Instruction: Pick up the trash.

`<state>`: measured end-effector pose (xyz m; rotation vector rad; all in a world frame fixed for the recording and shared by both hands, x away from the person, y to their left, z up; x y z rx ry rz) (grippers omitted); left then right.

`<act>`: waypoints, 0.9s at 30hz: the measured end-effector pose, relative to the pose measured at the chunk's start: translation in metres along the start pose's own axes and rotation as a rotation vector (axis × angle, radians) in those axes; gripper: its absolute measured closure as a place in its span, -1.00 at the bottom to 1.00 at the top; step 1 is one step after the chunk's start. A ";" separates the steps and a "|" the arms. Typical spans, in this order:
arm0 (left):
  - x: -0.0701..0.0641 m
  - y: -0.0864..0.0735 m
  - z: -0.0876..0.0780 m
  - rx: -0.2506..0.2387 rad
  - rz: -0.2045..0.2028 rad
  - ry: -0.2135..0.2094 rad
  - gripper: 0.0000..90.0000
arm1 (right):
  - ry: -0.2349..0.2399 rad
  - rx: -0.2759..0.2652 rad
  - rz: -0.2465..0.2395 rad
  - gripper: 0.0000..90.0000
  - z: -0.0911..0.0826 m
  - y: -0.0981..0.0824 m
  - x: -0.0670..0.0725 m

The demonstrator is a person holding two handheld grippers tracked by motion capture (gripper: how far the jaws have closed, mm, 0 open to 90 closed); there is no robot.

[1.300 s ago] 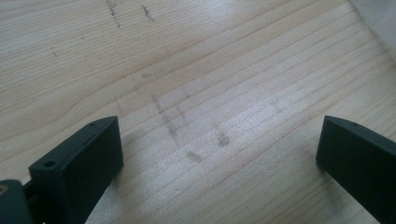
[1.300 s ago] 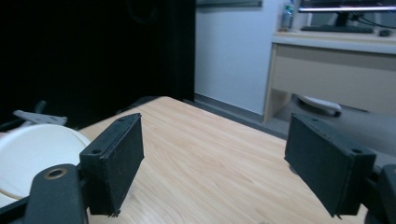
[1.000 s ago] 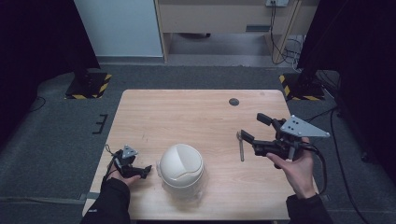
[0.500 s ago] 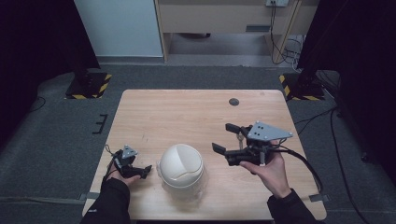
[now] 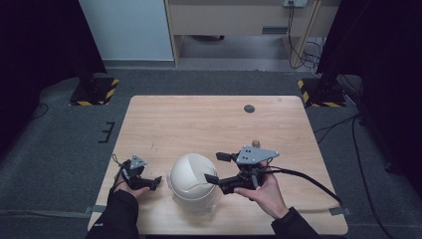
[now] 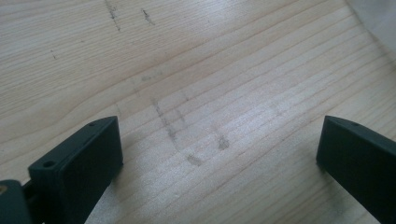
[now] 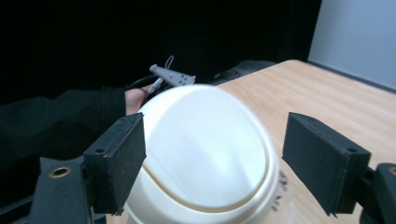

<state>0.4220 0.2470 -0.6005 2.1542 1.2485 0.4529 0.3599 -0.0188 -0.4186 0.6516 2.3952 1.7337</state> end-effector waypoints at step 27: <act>0.000 0.000 0.000 0.001 0.001 0.000 -1.00 | 0.126 0.105 0.020 -0.52 0.032 -0.040 0.024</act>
Point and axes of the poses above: each handheld gripper's, and its own axes: z roughly forward along the jaws, y roughly out of its top, x roughly to its left, the point moved 9 cm from there along z, roughly forward along the jaws, and after that the axes turned 3 degrees about x, right-handed, at the moved point
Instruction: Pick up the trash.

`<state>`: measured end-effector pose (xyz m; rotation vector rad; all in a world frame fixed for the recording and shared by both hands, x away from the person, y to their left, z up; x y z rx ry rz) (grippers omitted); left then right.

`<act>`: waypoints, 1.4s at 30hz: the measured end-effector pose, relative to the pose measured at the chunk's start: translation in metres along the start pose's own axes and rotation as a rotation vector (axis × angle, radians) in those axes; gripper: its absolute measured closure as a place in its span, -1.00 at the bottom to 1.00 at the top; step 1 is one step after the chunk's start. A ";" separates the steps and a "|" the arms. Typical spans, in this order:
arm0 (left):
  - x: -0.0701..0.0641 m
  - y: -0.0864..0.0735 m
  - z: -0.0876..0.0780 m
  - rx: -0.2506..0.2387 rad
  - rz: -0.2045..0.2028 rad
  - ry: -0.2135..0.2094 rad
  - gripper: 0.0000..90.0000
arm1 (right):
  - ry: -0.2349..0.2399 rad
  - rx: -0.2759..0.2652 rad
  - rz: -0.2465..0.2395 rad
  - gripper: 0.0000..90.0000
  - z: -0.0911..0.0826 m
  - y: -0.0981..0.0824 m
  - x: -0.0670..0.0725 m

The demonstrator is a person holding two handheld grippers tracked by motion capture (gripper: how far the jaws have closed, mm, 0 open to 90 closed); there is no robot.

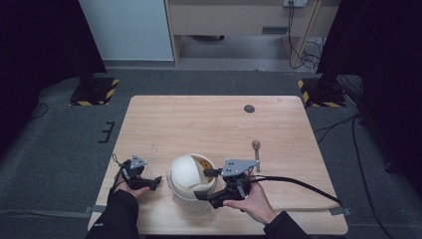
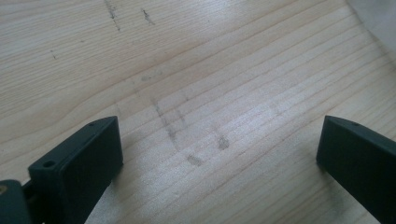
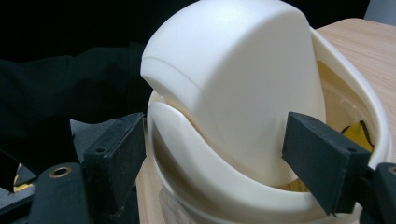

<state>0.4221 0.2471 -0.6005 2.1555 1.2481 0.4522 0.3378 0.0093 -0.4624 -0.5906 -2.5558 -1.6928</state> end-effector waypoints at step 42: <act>0.000 0.000 0.000 -0.001 0.000 0.000 -1.00 | -0.192 -0.203 0.003 -0.42 -0.079 0.054 -0.046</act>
Point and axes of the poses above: each handheld gripper's, and its own axes: z roughly forward along the jaws, y roughly out of its top, x roughly to its left, the point moved 9 cm from there along z, roughly forward along the jaws, and after that the axes turned 3 degrees about x, right-handed, at the moved point
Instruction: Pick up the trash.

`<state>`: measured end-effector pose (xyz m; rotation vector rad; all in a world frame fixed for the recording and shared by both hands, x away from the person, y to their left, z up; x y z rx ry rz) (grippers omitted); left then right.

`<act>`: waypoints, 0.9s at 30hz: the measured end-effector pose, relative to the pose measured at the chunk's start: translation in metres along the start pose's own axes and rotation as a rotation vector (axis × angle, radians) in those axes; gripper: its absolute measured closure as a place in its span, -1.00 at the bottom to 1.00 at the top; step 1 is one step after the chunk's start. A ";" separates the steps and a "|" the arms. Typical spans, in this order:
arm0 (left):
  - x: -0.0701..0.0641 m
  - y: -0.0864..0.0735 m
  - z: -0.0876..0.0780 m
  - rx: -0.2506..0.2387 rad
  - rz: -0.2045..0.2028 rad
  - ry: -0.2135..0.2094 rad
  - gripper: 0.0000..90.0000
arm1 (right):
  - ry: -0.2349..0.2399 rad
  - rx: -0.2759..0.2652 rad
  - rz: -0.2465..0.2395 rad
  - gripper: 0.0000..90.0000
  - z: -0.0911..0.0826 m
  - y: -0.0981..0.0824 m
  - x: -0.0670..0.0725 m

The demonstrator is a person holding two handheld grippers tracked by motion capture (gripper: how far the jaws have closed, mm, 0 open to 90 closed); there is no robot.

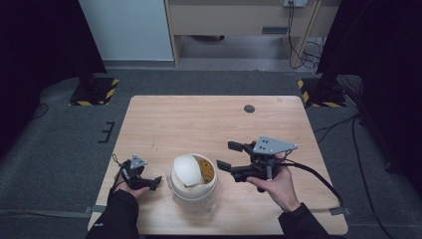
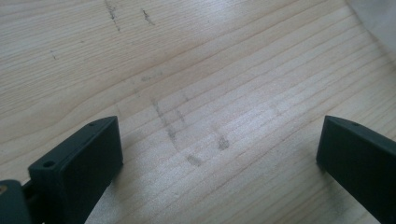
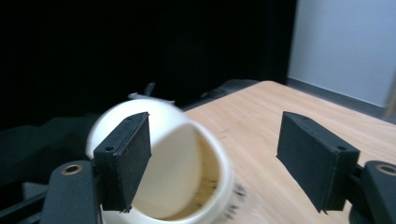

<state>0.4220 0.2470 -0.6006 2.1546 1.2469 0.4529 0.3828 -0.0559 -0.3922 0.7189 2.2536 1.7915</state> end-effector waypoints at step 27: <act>0.000 0.000 0.000 -0.001 -0.001 0.000 -1.00 | -0.583 0.296 0.122 0.09 -0.023 -0.131 -0.170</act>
Point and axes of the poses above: each handheld gripper's, and its own axes: z roughly forward along the jaws, y roughly out of its top, x roughly to its left, the point moved 9 cm from there along z, roughly forward along the jaws, and after that the axes turned 3 degrees about x, right-handed, at the moved point
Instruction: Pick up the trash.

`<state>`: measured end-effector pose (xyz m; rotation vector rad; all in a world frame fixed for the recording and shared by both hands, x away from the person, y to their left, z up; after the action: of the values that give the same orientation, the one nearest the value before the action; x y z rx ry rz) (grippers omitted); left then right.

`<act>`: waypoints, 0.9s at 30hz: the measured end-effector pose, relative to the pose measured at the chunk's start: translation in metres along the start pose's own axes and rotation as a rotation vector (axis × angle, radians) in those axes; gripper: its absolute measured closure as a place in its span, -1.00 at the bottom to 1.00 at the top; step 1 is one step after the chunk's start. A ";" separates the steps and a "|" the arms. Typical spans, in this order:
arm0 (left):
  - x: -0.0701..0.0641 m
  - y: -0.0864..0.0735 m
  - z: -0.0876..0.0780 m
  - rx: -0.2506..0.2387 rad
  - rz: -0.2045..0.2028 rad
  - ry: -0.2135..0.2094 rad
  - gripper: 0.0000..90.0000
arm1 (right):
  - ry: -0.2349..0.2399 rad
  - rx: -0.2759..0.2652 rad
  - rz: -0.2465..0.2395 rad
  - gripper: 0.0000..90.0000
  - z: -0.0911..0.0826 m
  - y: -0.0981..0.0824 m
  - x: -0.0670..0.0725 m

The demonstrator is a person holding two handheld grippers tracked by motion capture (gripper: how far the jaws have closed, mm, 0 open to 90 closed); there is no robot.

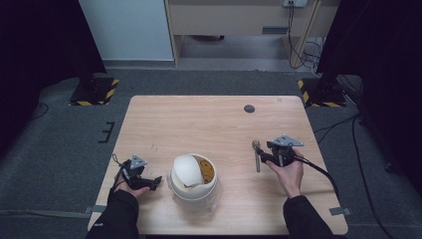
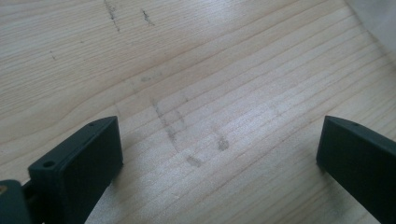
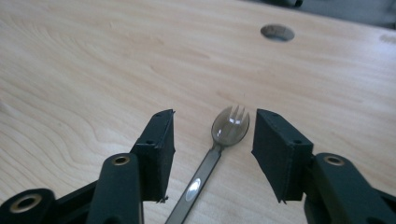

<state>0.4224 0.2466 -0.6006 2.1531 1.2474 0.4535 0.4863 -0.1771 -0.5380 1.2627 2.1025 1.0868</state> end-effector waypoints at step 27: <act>-0.001 0.000 0.000 0.000 0.002 -0.003 -1.00 | 0.019 0.206 -0.026 0.78 0.041 -0.037 0.008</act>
<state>0.4221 0.2456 -0.6005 2.1546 1.2438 0.4510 0.4924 -0.1632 -0.5916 1.3176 2.2863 0.8925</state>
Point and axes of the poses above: each handheld gripper's, and its own axes: z roughly forward along the jaws, y roughly out of its top, x roughly to its left, the point moved 9 cm from there along z, roughly forward along the jaws, and after that the axes turned 3 degrees about x, right-handed, at the moved point
